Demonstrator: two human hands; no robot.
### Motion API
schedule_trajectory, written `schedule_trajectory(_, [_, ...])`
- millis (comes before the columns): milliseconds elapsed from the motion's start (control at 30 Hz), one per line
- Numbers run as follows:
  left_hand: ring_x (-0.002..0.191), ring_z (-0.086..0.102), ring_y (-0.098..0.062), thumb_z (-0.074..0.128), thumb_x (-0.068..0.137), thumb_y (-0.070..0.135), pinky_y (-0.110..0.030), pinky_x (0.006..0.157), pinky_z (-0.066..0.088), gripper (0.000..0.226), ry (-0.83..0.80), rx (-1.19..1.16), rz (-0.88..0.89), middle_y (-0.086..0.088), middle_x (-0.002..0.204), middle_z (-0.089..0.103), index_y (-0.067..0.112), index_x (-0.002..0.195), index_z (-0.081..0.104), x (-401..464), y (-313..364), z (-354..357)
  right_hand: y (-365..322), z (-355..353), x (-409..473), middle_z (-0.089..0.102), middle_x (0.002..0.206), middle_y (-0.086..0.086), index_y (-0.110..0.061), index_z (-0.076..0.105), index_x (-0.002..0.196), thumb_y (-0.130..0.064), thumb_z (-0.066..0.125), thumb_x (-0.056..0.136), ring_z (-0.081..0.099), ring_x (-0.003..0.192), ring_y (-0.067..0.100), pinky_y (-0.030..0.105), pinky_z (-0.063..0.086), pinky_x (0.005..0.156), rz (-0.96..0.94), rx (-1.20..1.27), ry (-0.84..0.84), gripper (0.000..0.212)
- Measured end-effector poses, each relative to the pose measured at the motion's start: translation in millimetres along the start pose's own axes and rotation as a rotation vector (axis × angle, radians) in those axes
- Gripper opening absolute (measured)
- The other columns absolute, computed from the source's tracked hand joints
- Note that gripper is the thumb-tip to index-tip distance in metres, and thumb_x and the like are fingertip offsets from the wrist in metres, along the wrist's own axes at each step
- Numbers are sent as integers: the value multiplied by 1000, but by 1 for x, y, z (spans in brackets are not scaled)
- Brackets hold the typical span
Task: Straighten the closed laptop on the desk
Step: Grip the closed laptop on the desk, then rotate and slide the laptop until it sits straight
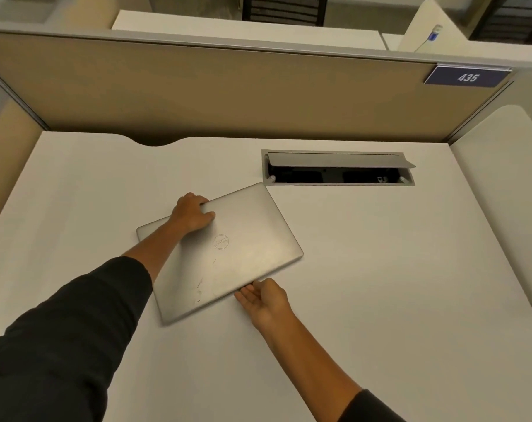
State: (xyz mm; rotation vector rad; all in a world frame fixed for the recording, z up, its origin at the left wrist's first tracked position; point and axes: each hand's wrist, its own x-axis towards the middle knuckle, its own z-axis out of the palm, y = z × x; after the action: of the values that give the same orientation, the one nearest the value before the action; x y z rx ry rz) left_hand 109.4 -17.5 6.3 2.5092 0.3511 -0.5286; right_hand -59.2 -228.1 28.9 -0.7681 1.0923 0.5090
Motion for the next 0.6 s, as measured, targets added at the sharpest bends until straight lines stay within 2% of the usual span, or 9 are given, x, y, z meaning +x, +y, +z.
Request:
schedule_trajectory(100, [146,48,-35,71,92,32,-47,120,43,60,-11,-82,-36,-14,155,52,11,147,59,0,2,-3,-3,0,-1,65,102,22,9,62,99,6,39,99,66,94,35,54,52,109,14,38,13,24])
schedule_trajectory(300, [146,50,-36,68,95,25,-45,120,43,58,-37,-114,-59,-16,156,56,7,149,57,-5,7,-8,-3,1,-3,65,99,21,8,63,105,7,43,98,66,91,35,48,56,96,23,54,7,22])
schedule_trajectory(433, [145,51,-37,65,97,25,-42,119,43,52,-31,-140,-83,-16,153,59,5,145,61,-7,5,-8,-4,-1,-4,66,97,20,6,65,103,7,46,98,67,92,34,49,56,101,20,37,-9,20])
schedule_trajectory(500, [136,56,-37,62,98,22,-39,112,44,39,-29,-149,-84,-18,141,65,5,133,69,-7,1,-7,-3,-3,-3,68,98,20,6,66,108,6,48,98,68,94,34,50,56,102,20,30,-20,21])
schedule_trajectory(533, [125,58,-34,60,99,21,-36,105,44,27,-30,-156,-84,-18,128,66,10,120,72,-7,-1,-6,-3,-4,-2,68,99,20,6,67,111,7,49,97,68,95,35,51,56,102,16,23,-24,22])
schedule_trajectory(600, [107,53,-27,57,99,20,-31,95,40,6,-31,-177,-76,-9,109,59,20,100,63,-8,-8,-5,-3,-6,-2,68,99,21,6,67,110,7,49,97,68,94,35,51,57,101,5,12,-23,22])
